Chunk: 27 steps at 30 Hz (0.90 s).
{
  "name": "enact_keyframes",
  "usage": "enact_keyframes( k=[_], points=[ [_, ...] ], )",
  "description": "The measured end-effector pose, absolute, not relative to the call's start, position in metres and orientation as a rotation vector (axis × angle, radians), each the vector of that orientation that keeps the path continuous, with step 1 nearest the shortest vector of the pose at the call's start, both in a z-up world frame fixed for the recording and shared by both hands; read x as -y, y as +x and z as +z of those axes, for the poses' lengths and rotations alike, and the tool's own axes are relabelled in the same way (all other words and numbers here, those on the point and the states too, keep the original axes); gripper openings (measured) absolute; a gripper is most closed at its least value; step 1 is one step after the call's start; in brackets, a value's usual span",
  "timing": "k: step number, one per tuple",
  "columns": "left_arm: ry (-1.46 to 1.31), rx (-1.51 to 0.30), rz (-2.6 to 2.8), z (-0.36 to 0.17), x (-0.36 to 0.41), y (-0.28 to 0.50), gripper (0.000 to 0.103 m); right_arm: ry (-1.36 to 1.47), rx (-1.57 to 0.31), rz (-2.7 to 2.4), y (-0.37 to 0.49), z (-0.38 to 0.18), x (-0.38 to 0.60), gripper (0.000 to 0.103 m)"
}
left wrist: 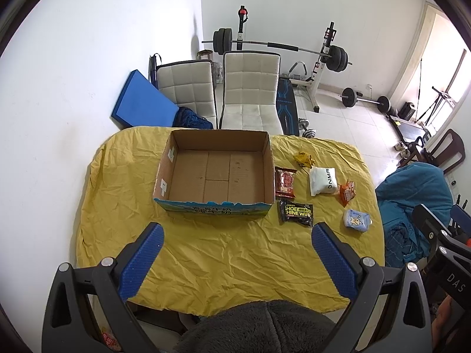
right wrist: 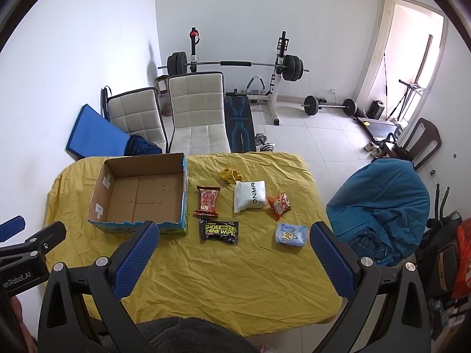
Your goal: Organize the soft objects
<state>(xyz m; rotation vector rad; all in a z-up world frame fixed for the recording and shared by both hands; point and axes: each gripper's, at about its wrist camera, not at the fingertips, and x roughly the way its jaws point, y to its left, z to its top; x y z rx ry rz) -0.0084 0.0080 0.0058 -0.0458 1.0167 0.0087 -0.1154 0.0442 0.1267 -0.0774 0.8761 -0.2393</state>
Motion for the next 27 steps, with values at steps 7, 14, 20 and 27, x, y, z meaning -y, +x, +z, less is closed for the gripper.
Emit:
enact_keyframes(
  k=[7, 14, 20, 27],
  points=[
    [-0.051, -1.018, 0.005, 0.004, -0.008, -0.008, 0.103, -0.077, -0.877, -0.229, -0.118, 0.127, -0.045, 0.103],
    [-0.052, -1.021, 0.002, 0.004, -0.007, -0.009, 0.103, -0.078, -0.881, -0.226, -0.118, 0.125, -0.04, 0.103],
    [-0.057, -1.022, 0.0, 0.002, -0.005, -0.007, 0.103, -0.059, -0.896, -0.238, -0.113, 0.12, -0.031, 0.103],
    [-0.042, -1.057, -0.026, -0.016, 0.016, 0.024, 0.103, 0.001, -0.94, -0.326, -0.09, 0.105, 0.019, 0.103]
  ],
)
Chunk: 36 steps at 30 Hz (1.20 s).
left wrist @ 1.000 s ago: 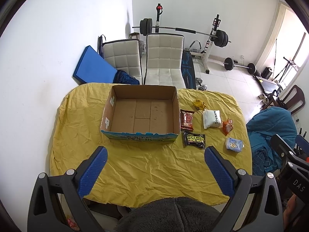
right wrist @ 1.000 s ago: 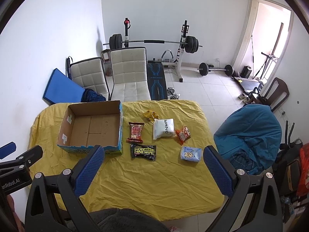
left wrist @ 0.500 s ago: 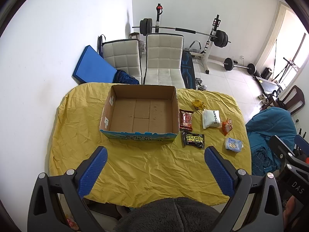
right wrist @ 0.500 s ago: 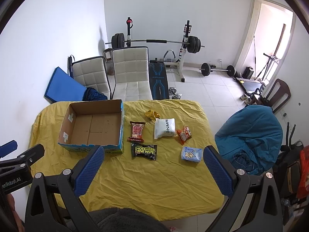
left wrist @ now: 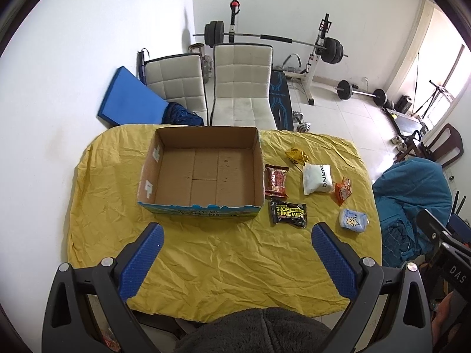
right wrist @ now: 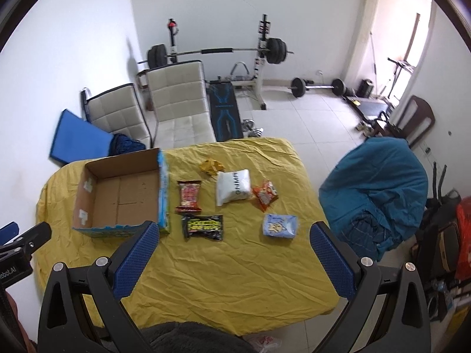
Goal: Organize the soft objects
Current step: 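Grasp the white NMAX pouch with the left gripper while the right grasps the blue tissue pack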
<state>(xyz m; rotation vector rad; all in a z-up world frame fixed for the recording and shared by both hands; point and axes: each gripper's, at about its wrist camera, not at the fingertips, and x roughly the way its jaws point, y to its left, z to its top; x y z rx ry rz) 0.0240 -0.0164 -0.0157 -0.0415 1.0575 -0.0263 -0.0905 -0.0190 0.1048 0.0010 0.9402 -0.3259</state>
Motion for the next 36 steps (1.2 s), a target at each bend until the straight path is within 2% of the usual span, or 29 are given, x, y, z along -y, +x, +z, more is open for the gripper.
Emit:
enact_keyframes(
  k=[6, 9, 16, 22, 28, 36],
  points=[
    [-0.006, -1.126, -0.063, -0.053, 0.05, 0.074, 0.103, 0.047, -1.016, -0.437, -0.058, 0.07, 0.097, 0.103],
    [0.007, -1.169, -0.088, -0.077, 0.07, 0.1, 0.103, 0.048, -1.087, -0.477, -0.034, 0.035, 0.137, 0.103],
    [0.08, -1.307, -0.131, -0.161, 0.131, 0.166, 0.103, 0.139, -1.341, -0.507, 0.039, -0.116, 0.23, 0.103],
    [0.117, -1.425, -0.183, -0.235, 0.185, 0.218, 0.103, 0.206, -1.51, -0.495, 0.076, -0.228, 0.27, 0.103],
    [0.096, -1.548, -0.244, -0.29, 0.236, 0.272, 0.103, 0.286, -1.587, -0.473, 0.083, -0.283, 0.288, 0.103],
    [0.108, -1.683, -0.243, -0.36, 0.29, 0.328, 0.103, 0.358, -1.607, -0.474, 0.08, -0.306, 0.303, 0.103]
  ],
)
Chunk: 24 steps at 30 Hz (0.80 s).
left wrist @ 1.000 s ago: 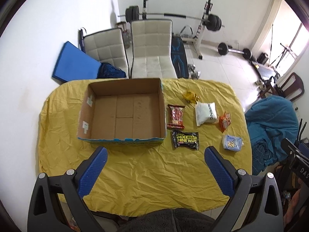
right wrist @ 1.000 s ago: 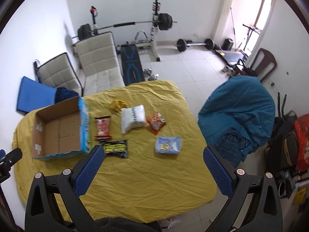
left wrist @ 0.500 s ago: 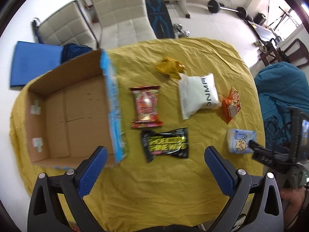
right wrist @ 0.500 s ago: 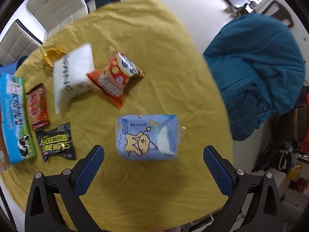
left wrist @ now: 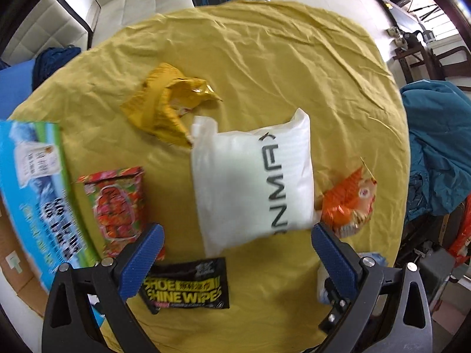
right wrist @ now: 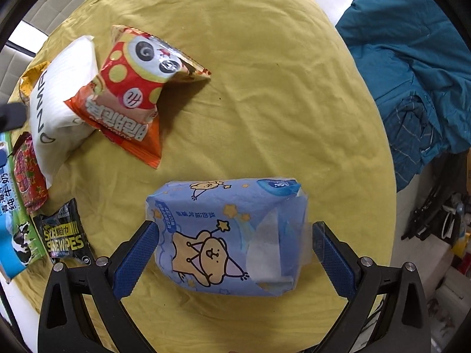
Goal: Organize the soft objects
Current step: 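Grasp the white NMAX pouch with the left gripper while the right grasps the blue tissue pack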
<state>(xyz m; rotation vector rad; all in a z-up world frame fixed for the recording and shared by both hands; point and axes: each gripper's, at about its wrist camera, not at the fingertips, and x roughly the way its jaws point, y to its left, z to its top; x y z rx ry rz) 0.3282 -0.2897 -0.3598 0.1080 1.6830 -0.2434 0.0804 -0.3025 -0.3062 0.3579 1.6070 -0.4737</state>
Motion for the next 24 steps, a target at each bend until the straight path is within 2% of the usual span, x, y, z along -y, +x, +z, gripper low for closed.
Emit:
enact_keyframes(
  k=[7, 18, 24],
  points=[
    [0.111, -1.803, -0.236, -0.409, 0.31, 0.346, 0.103, 0.412, -1.63, -0.475, 0.086, -0.322, 0.319, 0.103],
    [0.207, -1.773, -0.262, -0.427, 0.329, 0.355, 0.103, 0.413, -1.618, -0.467, 0.094, -0.326, 0.319, 0.103],
    [0.19, -1.715, -0.303, -0.422, 0.32, 0.348, 0.091, 0.41, -1.632, -0.447, 0.089, -0.331, 0.312, 0.1]
  ],
)
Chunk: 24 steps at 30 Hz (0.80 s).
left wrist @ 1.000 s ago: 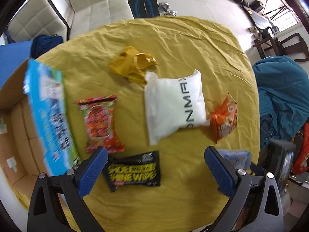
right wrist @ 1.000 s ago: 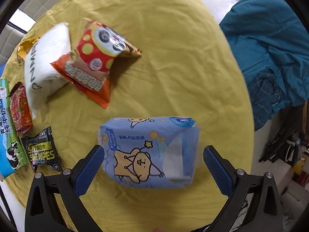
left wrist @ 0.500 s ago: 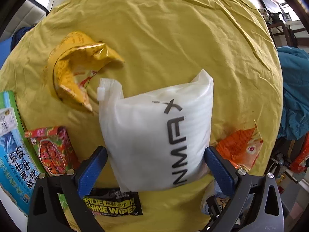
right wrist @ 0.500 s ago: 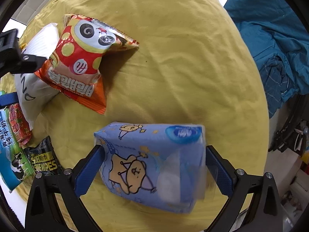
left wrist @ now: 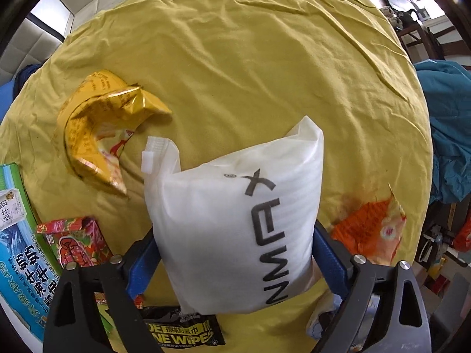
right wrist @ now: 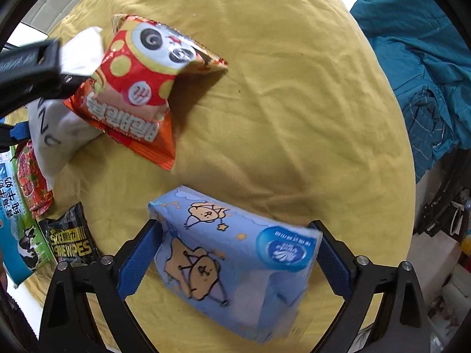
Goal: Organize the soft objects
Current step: 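Grasp the white NMAX pouch with the left gripper while the right grasps the blue tissue pack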
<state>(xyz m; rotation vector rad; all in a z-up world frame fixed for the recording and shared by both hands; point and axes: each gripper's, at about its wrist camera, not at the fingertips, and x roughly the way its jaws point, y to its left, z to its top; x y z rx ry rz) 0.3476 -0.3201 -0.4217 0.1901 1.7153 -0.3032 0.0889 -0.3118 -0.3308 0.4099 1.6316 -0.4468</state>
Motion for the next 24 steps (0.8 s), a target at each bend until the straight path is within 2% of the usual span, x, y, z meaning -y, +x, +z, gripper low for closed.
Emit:
enact_keyframes(
  k=[9, 12, 16, 19, 21, 24],
  points=[
    [0.269, -1.736, -0.341, -0.42, 0.274, 0.285, 0.091, 0.399, -1.597, -0.46, 0.062, -0.309, 0.321, 0.1],
    [0.258, -1.737, -0.342, -0.423, 0.263, 0.273, 0.097, 0.382, -1.603, -0.45, 0.061, -0.306, 0.308, 0.1],
    [0.214, -1.759, -0.326, -0.443, 0.268, 0.28, 0.099, 0.419, -1.613, -0.45, 0.06, -0.323, 0.3, 0.1],
    [0.164, -1.768, -0.312, -0.457, 0.269, 0.279, 0.097, 0.403, -1.615, -0.472, 0.064, -0.334, 0.3, 0.1],
    [0.139, -1.764, -0.301, -0.463, 0.269, 0.278, 0.092, 0.412, -1.606, -0.483, 0.063, -0.338, 0.299, 0.1],
    [0.165, -1.736, -0.304, -0.453, 0.266, 0.271, 0.087, 0.416, -1.586, -0.489, 0.062, -0.339, 0.299, 0.098]
  ],
)
